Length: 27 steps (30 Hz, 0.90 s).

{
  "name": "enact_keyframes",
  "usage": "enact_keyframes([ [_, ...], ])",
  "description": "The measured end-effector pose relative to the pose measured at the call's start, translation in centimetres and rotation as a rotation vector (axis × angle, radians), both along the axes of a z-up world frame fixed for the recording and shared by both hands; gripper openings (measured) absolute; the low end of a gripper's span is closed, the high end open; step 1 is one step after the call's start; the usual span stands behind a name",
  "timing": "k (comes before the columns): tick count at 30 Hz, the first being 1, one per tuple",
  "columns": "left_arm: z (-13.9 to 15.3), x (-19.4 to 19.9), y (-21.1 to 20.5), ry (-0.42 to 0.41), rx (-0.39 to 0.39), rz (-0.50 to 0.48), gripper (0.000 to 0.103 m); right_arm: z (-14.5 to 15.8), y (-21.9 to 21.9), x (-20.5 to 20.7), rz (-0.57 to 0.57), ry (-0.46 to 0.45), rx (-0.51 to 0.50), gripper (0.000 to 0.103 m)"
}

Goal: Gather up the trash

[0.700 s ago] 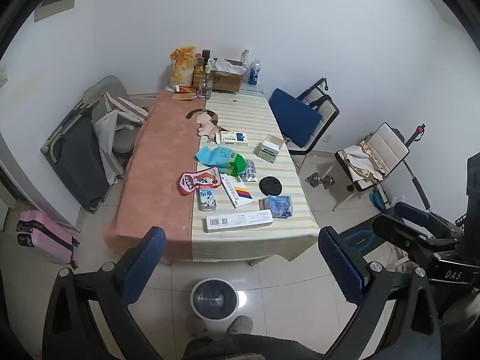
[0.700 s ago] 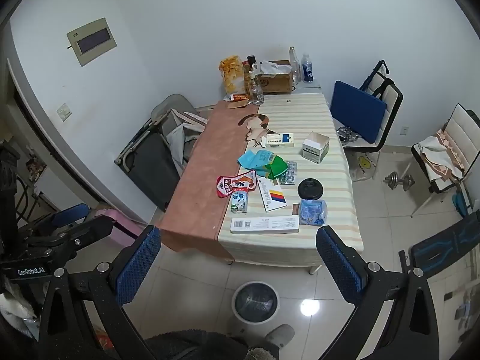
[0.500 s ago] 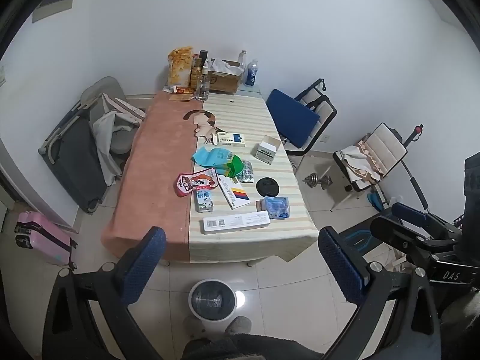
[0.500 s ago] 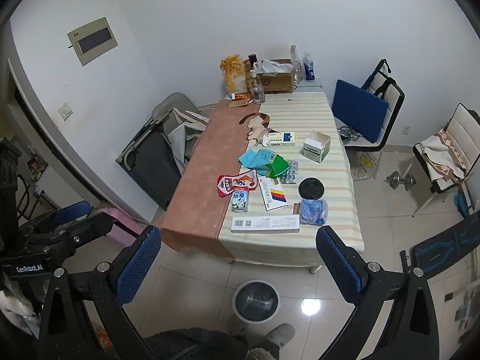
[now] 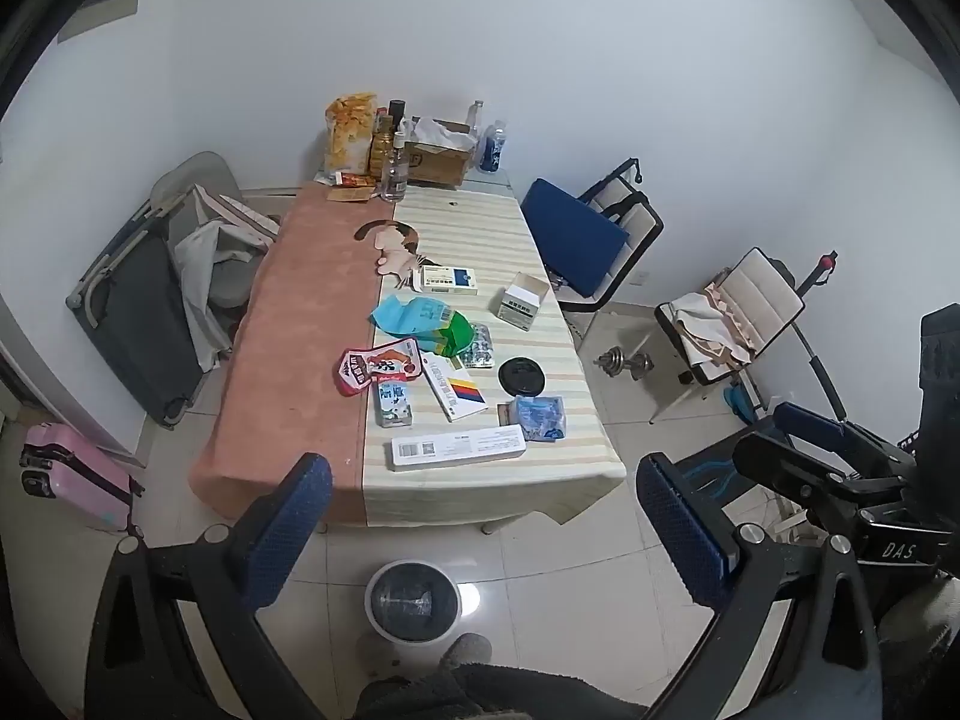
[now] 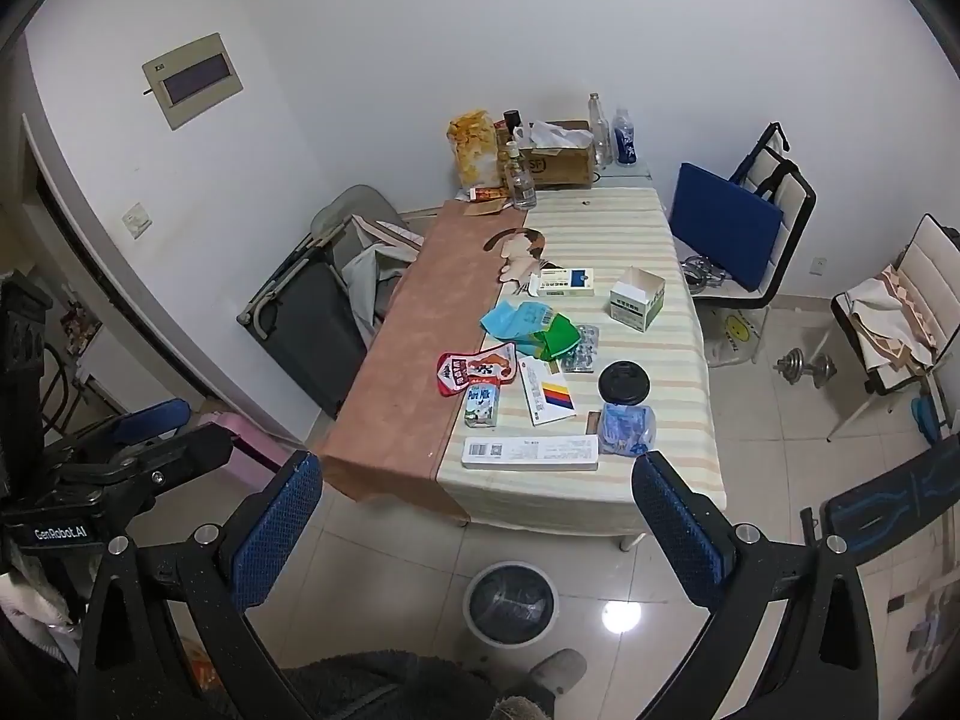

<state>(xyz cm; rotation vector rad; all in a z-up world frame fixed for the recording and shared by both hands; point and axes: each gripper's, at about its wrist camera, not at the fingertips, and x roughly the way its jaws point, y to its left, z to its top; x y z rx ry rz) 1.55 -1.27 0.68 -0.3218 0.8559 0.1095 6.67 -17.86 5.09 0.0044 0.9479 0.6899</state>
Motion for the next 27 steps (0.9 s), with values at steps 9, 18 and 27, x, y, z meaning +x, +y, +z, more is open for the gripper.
enact_keyframes([
  [9, 0.17, 0.10, -0.10, -0.002, -0.004, -0.002, 0.103, -0.03, 0.40, 0.91, 0.013, 0.003, 0.004, 0.103],
  [18, 0.15, 0.38, -0.44, -0.006, -0.030, -0.012, 0.103, -0.30, 0.85, 0.79, 0.035, 0.010, 0.013, 0.103],
  [27, -0.18, -0.29, 0.23, -0.012, -0.055, -0.023, 0.103, -0.38, 0.16, 0.53, 0.034, 0.019, 0.031, 0.103],
])
